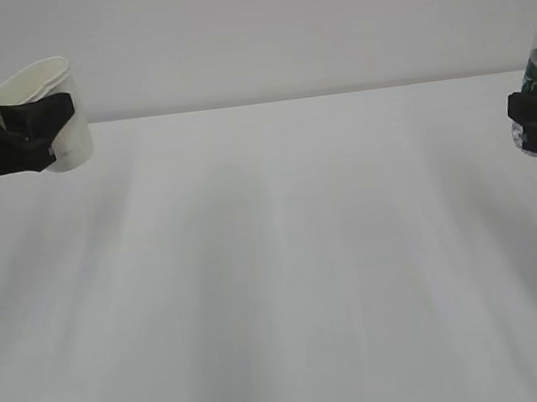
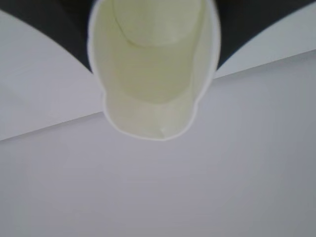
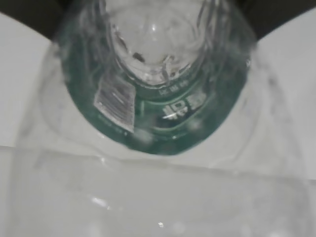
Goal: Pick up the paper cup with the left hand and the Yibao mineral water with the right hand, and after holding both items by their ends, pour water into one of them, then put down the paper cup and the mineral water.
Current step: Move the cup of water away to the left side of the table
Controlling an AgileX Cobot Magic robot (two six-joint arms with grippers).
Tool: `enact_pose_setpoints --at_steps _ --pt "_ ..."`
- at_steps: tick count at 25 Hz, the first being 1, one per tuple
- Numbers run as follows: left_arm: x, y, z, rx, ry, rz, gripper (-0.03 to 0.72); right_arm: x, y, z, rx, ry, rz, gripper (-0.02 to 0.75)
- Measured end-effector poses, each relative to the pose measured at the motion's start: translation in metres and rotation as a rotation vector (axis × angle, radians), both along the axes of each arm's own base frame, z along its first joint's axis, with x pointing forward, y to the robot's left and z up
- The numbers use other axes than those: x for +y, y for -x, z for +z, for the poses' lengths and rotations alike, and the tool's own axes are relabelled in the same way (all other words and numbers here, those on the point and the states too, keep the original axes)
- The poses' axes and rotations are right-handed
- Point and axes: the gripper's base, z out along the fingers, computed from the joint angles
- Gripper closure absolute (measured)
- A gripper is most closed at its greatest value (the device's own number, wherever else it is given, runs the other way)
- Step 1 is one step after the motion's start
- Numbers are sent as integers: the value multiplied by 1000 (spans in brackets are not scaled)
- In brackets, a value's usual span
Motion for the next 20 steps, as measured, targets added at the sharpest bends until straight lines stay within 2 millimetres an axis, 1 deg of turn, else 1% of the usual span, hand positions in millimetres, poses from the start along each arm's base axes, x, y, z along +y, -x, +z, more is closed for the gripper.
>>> enact_pose_setpoints --at_steps 13,20 --pt "6 -3 1 -10 0 62 315 0 0 0 0 -1 -1 335" --pt "10 -4 -2 15 -8 105 316 0 0 0 0 -1 -1 336"
